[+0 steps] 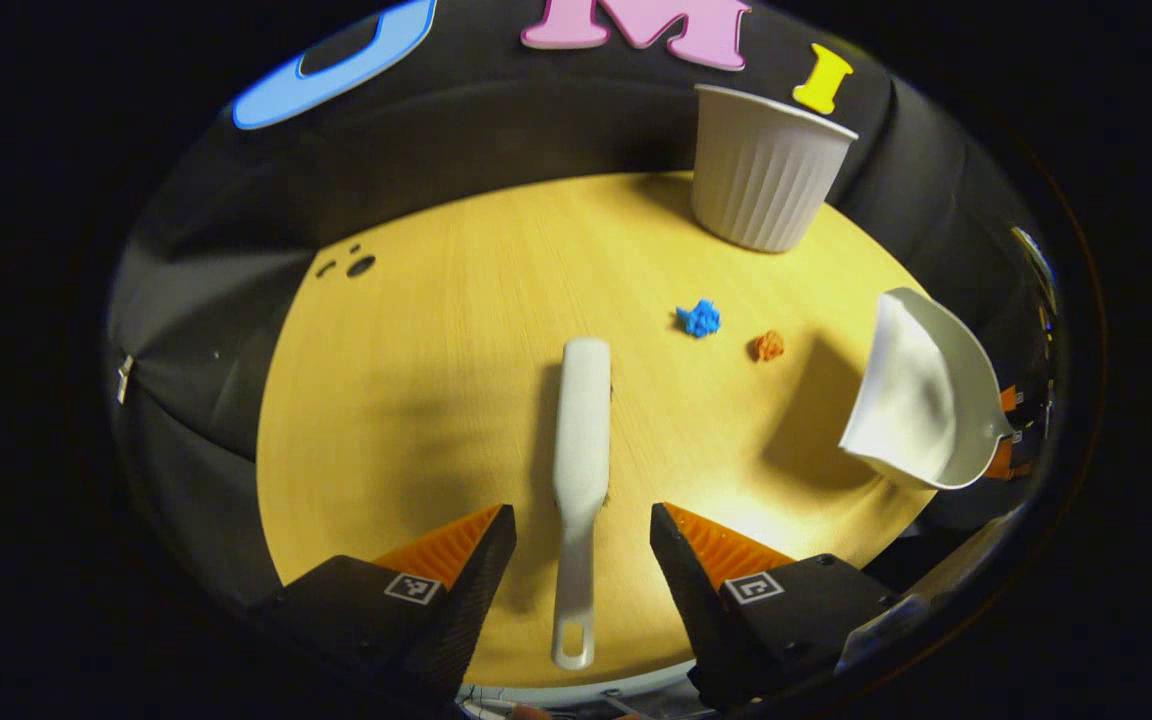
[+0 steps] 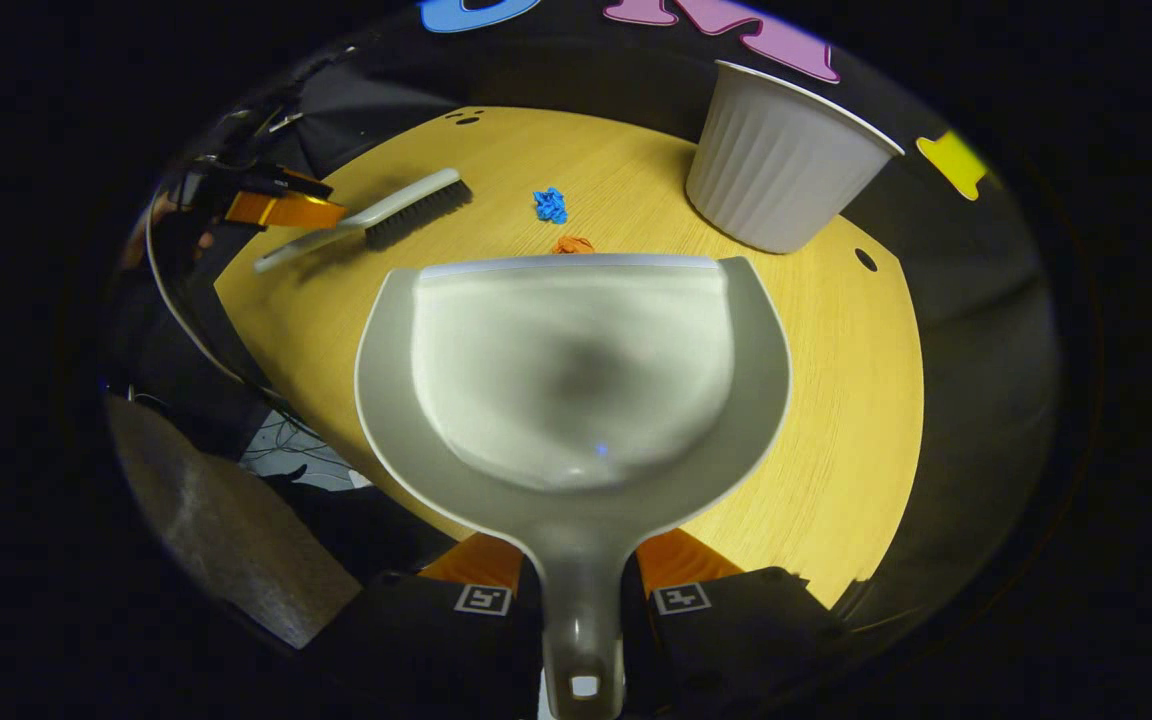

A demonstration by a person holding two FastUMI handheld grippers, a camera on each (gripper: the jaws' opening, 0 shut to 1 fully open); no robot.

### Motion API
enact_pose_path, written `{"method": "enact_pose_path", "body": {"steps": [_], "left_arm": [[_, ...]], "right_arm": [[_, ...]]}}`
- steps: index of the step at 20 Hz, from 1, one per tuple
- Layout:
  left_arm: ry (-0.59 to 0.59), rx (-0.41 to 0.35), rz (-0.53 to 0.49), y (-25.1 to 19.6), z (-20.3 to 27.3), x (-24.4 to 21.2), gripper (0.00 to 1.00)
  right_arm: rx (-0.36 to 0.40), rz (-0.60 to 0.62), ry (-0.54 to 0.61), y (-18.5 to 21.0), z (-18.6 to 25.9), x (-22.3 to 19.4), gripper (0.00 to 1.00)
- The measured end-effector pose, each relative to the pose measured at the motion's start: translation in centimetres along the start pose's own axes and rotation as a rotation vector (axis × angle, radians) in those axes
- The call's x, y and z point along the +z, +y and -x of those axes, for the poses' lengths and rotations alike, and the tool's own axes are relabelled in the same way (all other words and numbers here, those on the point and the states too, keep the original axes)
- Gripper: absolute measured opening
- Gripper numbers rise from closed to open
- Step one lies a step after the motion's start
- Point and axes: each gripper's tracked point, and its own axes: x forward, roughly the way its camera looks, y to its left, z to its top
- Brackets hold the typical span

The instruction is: Pick up the small broom and dustpan from the desktop, sweep the trash into the dustpan with the broom, and then empty the trash into the garbage bin.

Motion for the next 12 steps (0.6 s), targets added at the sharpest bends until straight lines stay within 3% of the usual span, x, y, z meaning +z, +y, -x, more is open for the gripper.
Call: {"method": "enact_pose_path", "body": {"steps": [3,4,6,7,9,11,12], "left_arm": [[0.086,-0.017,0.021,-0.1,-2.5,-1.6,0.82],[0.104,-0.019,0.025,0.0,-3.2,-2.0,0.8],[0.129,-0.018,0.031,0.2,-4.3,-2.4,0.79],[0.138,-0.015,0.034,0.3,-4.7,-2.4,0.78],[0.16,-0.018,0.041,0.2,-5.6,-2.7,0.75],[0.183,0.001,0.047,0.5,-6.1,-3.0,0.68],[0.181,0.006,0.041,0.7,-6.2,-2.8,0.57]], "right_arm": [[-0.012,-0.025,0.005,-0.3,0.5,-0.6,0.36],[-0.016,-0.03,0.006,-0.4,0.6,-0.8,0.41],[-0.025,-0.034,0.012,-0.5,0.8,-1.1,0.32],[-0.028,-0.035,0.014,-0.6,0.9,-1.2,0.37],[-0.026,-0.037,0.022,-0.5,0.9,-1.5,0.32],[-0.019,-0.033,0.03,-0.5,0.9,-1.6,0.36],[-0.016,-0.028,0.036,-0.5,0.9,-1.6,0.36]]}}
